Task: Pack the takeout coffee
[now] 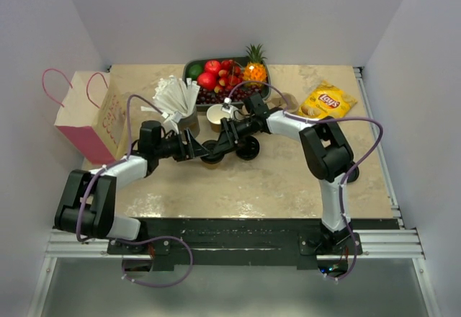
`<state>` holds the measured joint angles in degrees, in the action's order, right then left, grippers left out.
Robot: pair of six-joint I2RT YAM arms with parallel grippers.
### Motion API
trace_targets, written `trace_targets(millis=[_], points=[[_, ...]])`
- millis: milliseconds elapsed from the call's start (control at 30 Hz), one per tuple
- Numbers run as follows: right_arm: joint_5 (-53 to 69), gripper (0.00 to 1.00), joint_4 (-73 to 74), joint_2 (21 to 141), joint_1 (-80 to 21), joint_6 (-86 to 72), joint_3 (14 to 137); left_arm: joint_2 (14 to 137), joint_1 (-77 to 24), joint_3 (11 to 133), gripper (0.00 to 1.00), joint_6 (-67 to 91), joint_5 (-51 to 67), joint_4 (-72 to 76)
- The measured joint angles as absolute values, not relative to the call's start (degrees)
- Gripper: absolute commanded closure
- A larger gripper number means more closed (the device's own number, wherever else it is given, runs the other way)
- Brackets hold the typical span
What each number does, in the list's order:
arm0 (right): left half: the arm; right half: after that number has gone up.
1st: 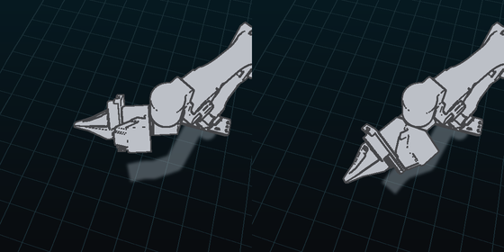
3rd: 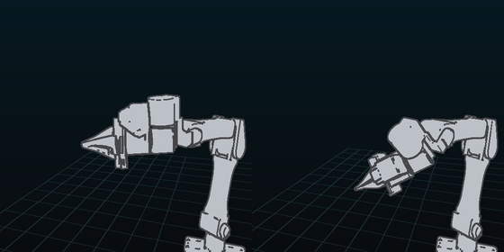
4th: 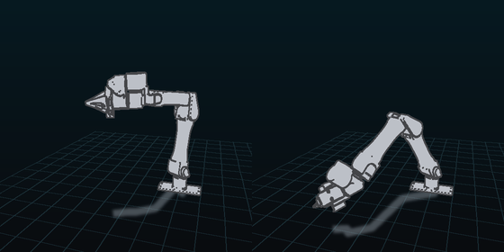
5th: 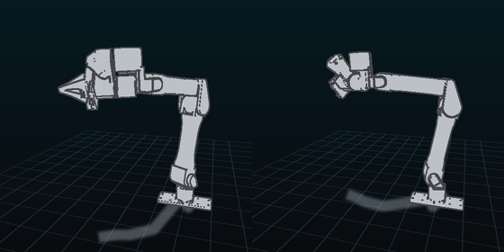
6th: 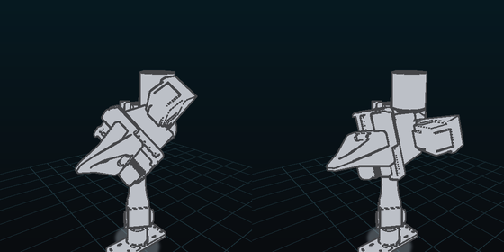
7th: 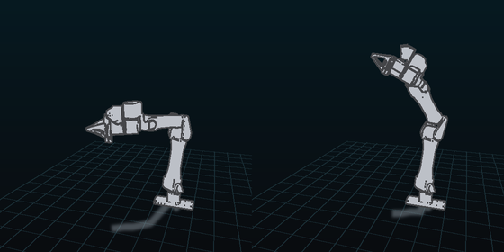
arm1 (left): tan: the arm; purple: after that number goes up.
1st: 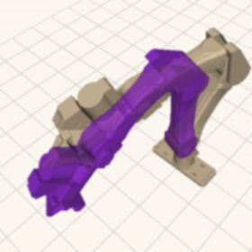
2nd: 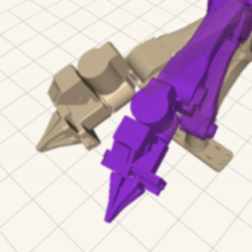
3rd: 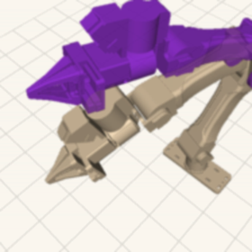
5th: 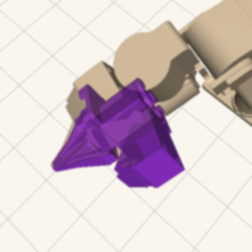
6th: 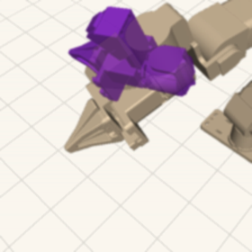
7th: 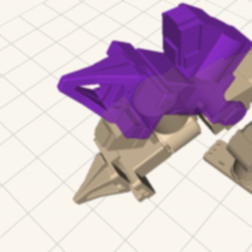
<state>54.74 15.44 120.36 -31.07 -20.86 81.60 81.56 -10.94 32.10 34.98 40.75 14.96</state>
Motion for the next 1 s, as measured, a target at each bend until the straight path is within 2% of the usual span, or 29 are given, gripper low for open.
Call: trace_targets(millis=[33, 67, 300, 467, 600, 833, 1000], points=[[54.74, 0.34, 15.51, 120.38, -31.11, -20.69, 81.78, 81.03, -10.96, 32.10, 0.24, 34.54, 40.38, 14.39], [54.72, 0.28, 15.75, 120.38, -31.20, -20.25, 82.02, 80.29, -11.00, 32.10, 0.01, 33.80, 39.81, 13.47], [52.18, 0.20, 17.39, 120.36, -32.36, -15.11, 84.60, 75.77, -11.00, 35.97, 0.00, 25.65, 35.40, 4.19], [47.92, 0.19, 18.96, 120.36, -32.01, -12.80, 87.81, 71.57, -11.00, 39.22, 0.00, 16.91, 36.14, -3.66], [44.95, 0.13, 19.49, 119.59, -31.51, -11.33, 88.38, 68.77, -11.00, 42.94, 0.00, 7.55, 37.56, -11.51], [42.04, 0.13, 20.84, 115.92, -30.50, -9.61, 88.49, 65.52, -11.00, 47.44, 0.02, -7.07, 39.18, -24.01], [41.71, 0.14, 21.26, 111.57, -28.18, -8.86, 90.41, 65.45, -11.00, 58.63, 0.02, -15.86, 37.36, -32.58]])
